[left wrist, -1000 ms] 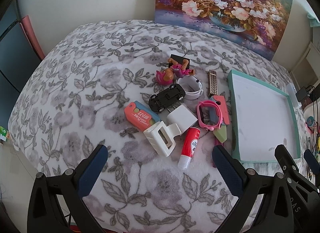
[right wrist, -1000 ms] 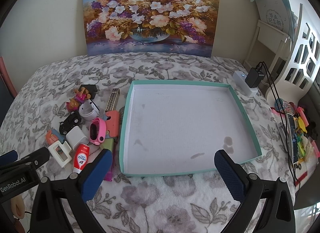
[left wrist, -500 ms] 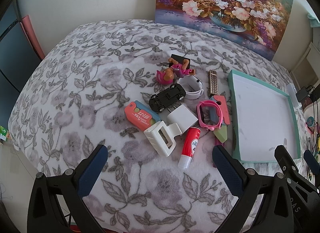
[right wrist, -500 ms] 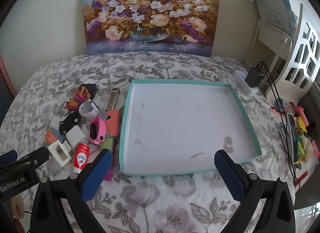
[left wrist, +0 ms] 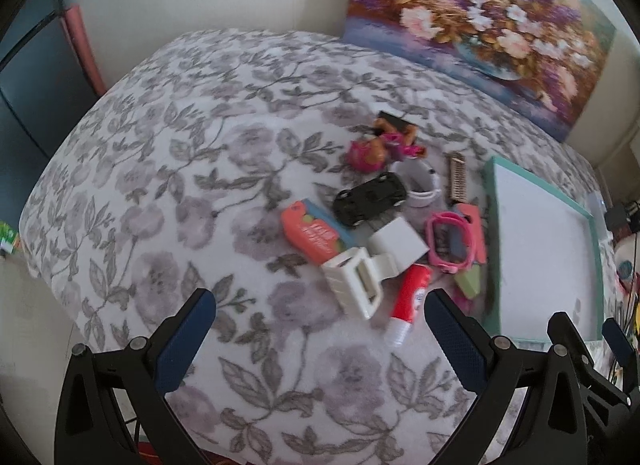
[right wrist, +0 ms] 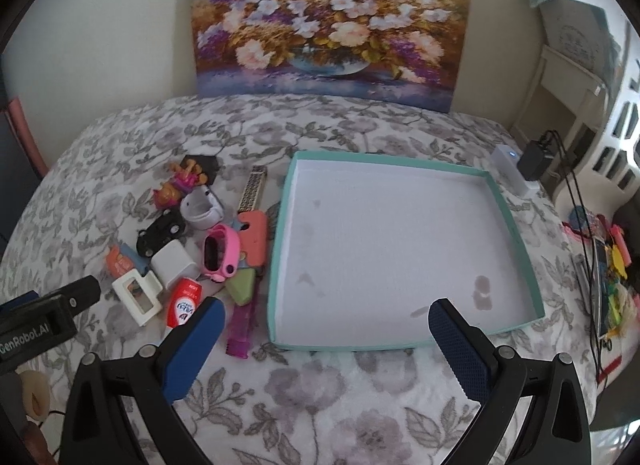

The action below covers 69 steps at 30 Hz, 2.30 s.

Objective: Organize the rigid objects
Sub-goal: 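Grasp the white plastic clip with the left tool while the right tool grasps the red glue tube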

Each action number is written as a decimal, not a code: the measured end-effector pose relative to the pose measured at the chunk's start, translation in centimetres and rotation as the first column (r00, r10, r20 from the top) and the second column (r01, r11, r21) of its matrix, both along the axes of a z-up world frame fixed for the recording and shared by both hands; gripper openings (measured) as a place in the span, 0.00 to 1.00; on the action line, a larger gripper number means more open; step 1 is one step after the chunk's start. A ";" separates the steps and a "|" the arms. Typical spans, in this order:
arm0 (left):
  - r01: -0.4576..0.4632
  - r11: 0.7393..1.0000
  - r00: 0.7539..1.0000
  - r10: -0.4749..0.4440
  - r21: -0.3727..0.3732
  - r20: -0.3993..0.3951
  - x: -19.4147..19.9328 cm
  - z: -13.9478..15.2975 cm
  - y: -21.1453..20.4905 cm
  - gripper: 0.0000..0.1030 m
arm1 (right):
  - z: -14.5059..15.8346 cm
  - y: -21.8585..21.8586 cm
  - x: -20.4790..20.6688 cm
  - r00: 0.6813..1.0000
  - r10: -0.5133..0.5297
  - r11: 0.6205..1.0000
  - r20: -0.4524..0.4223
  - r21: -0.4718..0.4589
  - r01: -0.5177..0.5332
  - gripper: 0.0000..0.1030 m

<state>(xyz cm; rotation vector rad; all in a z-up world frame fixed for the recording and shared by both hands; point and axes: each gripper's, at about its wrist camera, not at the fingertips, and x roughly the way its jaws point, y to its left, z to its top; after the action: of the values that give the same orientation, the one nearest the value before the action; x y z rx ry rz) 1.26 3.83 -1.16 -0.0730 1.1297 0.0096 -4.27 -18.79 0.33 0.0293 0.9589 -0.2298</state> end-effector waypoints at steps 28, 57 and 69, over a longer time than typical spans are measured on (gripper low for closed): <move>-0.009 0.978 0.981 -0.032 -0.211 -0.190 4.6 -7.4 0.1 0.61 | -4.9 5.1 4.9 0.977 0.139 0.988 -0.161 0.089 -0.126 1.00; -0.111 0.946 0.989 0.077 -0.305 -0.123 3.4 -5.6 3.8 0.36 | -6.5 9.1 5.6 0.942 0.280 0.959 -0.184 0.100 -0.265 0.63; -0.113 0.949 0.987 0.072 -0.293 -0.146 3.3 -6.2 3.7 0.36 | -9.1 10.7 7.2 0.923 0.293 0.955 -0.251 0.120 -0.271 0.45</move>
<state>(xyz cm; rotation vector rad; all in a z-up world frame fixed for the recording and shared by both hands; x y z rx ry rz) 4.55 7.53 -7.33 -0.4032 1.2544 -0.0755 2.89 -8.09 -8.80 -0.0650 1.2273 0.0770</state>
